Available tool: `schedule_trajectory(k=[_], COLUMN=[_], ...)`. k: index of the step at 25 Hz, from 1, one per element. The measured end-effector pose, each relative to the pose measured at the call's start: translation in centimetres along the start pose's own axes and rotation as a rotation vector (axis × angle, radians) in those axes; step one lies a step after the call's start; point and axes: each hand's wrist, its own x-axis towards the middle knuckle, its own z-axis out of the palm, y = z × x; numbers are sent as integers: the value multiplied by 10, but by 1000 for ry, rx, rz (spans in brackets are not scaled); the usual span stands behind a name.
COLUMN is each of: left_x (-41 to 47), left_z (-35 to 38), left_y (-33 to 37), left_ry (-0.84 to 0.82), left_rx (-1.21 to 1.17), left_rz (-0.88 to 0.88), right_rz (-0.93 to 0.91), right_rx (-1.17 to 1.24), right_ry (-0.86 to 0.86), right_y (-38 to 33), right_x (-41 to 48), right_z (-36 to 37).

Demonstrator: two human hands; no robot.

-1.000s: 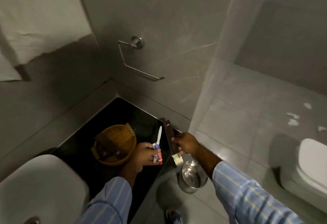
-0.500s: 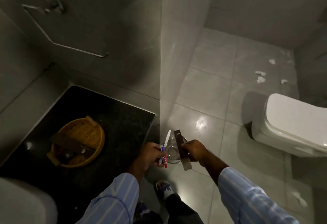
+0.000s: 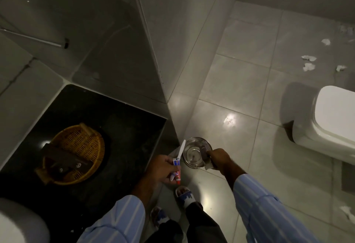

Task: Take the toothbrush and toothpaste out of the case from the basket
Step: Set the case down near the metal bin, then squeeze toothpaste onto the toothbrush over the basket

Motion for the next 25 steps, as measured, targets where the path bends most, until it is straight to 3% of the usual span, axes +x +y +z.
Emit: schedule_trajectory(k=[2,6,10,12,16,20,25], left_x=[3,-2,-22,-37,-69,-95,-125], left_z=[1,-1,-14,-27,-64,-115,-181], left_y=[-2,0,15,20,20,10,-15], left_ry=[12,33,45,76,137,180,435], left_rx=[28,-14,-150,-195,-364,-428,-430], left_rz=[9,37,83,121,198,262,333], right_rz=[55,-97,-50,-107,-249,-352,-529], right_rx=[44,-458,-227,-271,-245,-255,-357], right_ry=[-51,-122,-703,-818,-756,-802,-684], right_y=[-2,-17,-58,-82,-116,-152,-207], right_x=[1,-10,-44,-66,-99,-130,-165], right_z=[0,0,14,28,58,79,102])
